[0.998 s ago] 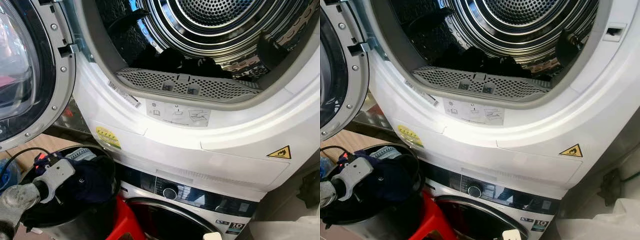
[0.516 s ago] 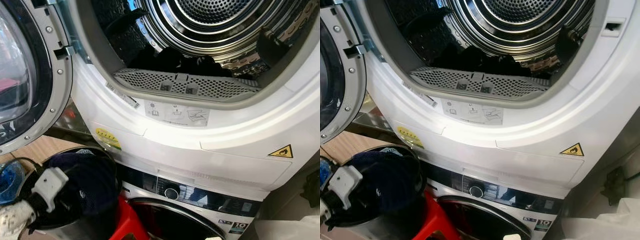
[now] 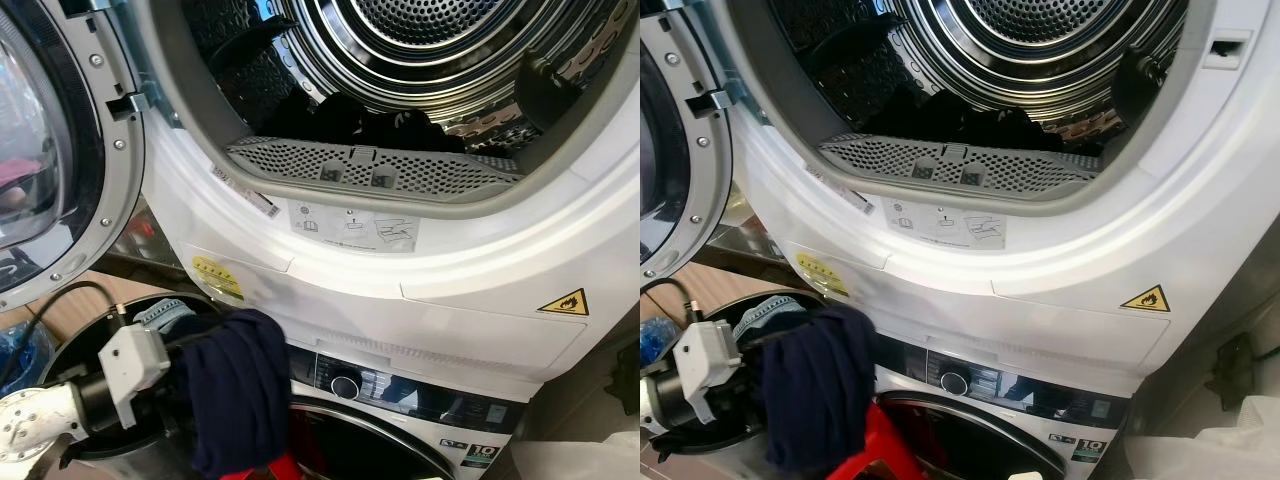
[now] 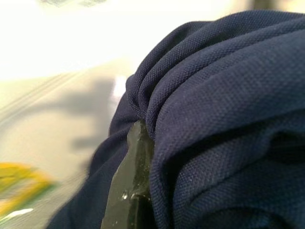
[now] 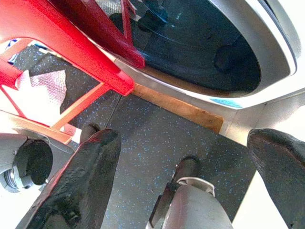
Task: Clothes washing
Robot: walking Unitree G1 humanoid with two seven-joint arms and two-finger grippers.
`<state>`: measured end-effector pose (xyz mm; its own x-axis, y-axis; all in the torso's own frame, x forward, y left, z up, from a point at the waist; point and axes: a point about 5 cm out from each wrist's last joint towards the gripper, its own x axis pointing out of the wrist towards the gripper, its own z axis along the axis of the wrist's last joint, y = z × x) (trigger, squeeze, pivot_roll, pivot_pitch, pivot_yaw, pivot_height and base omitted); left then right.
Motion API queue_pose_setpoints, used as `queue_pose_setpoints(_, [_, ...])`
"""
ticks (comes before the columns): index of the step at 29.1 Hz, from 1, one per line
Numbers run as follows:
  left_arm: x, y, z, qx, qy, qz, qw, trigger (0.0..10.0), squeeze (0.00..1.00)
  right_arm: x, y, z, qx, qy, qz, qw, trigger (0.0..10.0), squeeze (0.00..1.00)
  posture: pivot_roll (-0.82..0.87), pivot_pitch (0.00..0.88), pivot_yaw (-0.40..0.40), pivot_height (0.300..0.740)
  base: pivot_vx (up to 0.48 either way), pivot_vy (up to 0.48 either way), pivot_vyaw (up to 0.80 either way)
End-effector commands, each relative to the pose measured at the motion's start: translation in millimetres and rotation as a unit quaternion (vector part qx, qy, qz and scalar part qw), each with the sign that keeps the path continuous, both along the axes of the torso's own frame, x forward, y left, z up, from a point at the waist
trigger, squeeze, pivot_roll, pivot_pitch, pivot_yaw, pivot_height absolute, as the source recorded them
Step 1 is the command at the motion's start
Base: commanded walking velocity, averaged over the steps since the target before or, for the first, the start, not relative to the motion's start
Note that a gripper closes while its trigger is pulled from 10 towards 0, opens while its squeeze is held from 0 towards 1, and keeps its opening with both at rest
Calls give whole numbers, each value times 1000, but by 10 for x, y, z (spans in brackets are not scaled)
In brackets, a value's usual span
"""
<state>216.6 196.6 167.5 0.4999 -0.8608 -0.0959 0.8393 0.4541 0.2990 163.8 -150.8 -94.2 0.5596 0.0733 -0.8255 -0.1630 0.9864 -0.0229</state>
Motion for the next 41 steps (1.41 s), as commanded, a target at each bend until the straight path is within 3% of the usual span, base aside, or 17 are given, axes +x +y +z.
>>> queue_pose_setpoints(1, [0,-63,118,1,16,-37,999,0,0,-11,40,-9,3,7,7,1000,10000,0,67,22,97,740,0,0,0])
queue_pose_setpoints(5, [81,-180,311,-36,44,-68,996,0,0,-6,48,-8,3,8,5,1000,10000,0,62,15,106,740,0,0,0])
queue_pose_setpoints(9, [175,-254,416,-70,41,-80,993,0,0,-25,56,-17,3,12,2,1000,10000,0,56,3,108,740,0,0,0])
queue_pose_setpoints(15, [229,-436,530,-75,27,-115,990,0,0,-33,61,-21,4,14,0,1000,10000,0,58,0,107,740,0,0,0])
queue_pose_setpoints(17, [283,-604,686,-78,-3,-150,986,0,0,-28,58,-19,4,14,2,1000,10000,0,60,0,105,740,0,0,0])
queue_pose_setpoints(20, [302,-661,738,-79,-10,-164,983,0,0,-26,57,-18,4,14,2,1000,10000,0,63,0,104,740,0,0,0])
queue_pose_setpoints(24, [329,-895,970,-88,-34,-240,966,0,0,-9,67,-12,5,12,-1,1000,10000,0,52,0,106,740,0,0,0])
queue_pose_setpoints(32, [439,-1001,1298,-119,-101,-251,955,0,0,-21,59,-18,3,15,-5,1000,10000,0,51,0,104,740,0,0,0])
queue_pose_setpoints(38, [436,-1068,1466,-83,-124,-307,940,0,0,-37,48,-25,1,19,-2,1000,10000,0,55,0,98,740,0,0,0])
queue_pose_setpoints(41, [530,-1108,1766,-128,-192,-293,928,0,0,-31,43,-22,1,17,-3,1000,10000,0,53,0,96,740,0,0,0])
